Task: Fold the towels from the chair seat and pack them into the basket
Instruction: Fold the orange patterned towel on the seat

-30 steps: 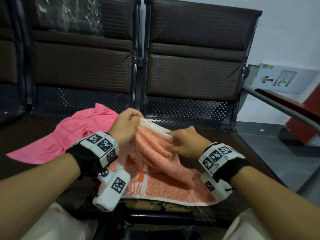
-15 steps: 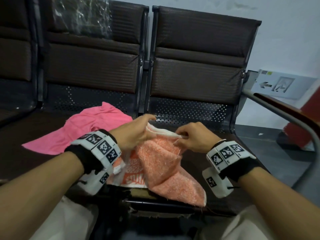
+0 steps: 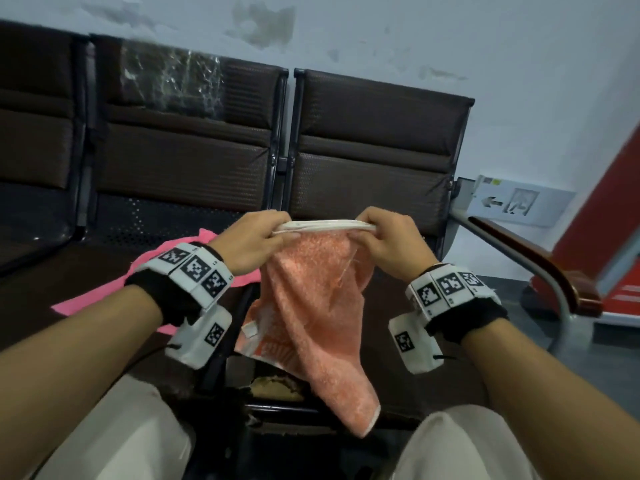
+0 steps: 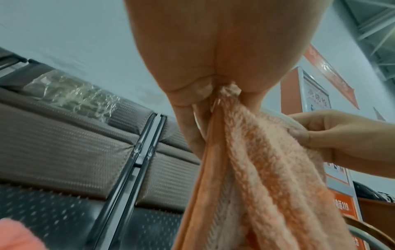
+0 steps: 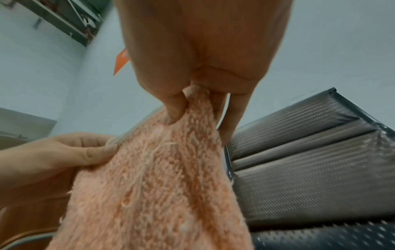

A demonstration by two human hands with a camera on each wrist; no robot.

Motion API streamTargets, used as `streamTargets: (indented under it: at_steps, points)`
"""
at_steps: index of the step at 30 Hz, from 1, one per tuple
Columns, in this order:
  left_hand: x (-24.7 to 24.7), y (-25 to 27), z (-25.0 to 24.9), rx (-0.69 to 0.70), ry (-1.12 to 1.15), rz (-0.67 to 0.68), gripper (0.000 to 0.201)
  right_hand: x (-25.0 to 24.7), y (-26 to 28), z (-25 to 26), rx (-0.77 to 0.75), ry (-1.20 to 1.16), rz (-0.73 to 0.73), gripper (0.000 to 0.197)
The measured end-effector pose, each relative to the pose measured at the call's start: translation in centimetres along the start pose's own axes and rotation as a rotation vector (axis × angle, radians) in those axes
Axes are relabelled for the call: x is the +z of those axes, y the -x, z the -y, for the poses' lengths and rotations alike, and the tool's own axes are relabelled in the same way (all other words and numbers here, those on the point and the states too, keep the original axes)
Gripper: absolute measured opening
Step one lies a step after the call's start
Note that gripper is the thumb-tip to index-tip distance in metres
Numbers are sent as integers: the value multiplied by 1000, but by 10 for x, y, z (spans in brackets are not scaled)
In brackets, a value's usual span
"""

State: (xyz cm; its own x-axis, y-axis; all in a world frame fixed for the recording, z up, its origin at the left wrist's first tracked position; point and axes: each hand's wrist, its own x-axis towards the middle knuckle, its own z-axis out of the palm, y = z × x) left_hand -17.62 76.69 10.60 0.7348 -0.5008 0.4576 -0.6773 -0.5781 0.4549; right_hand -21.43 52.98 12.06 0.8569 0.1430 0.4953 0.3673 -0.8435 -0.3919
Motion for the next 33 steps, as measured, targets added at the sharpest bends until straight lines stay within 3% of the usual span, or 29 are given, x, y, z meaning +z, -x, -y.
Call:
streamTargets:
  at_steps: [4,10,13,17,21,25,28,30,33]
  points:
    - [-40,-24,-11,16,-32,-83,20,-32,-28,15,-28,-39,-106,7]
    - [-47,-72,2,-202,-221,3,22,-48,-74,14,85,278,232,19]
    - [-43,-93,2,-173,-220,-119,14,-50,-89,14,83,313,76,24]
    - [-41,-107,-4,1,-41,-354,14,-52,-92,4,35,182,-216,26]
    - [-24,-85,-7,50,114,-330,10,-39,-62,-12,80,8,-174,22]
    - [15,-35,-3,-104,175,-74,9,-21,-8,-25,115,13,98,24]
    - [45,12,0,-114,178,308,7,-6,40,-30,145,143,516,29]
    - [63,39,1,-104,127,539,8,2,64,-29,156,182,770,20]
    - [86,67,2,-211,209,730,11,11,80,-26,109,196,926,18]
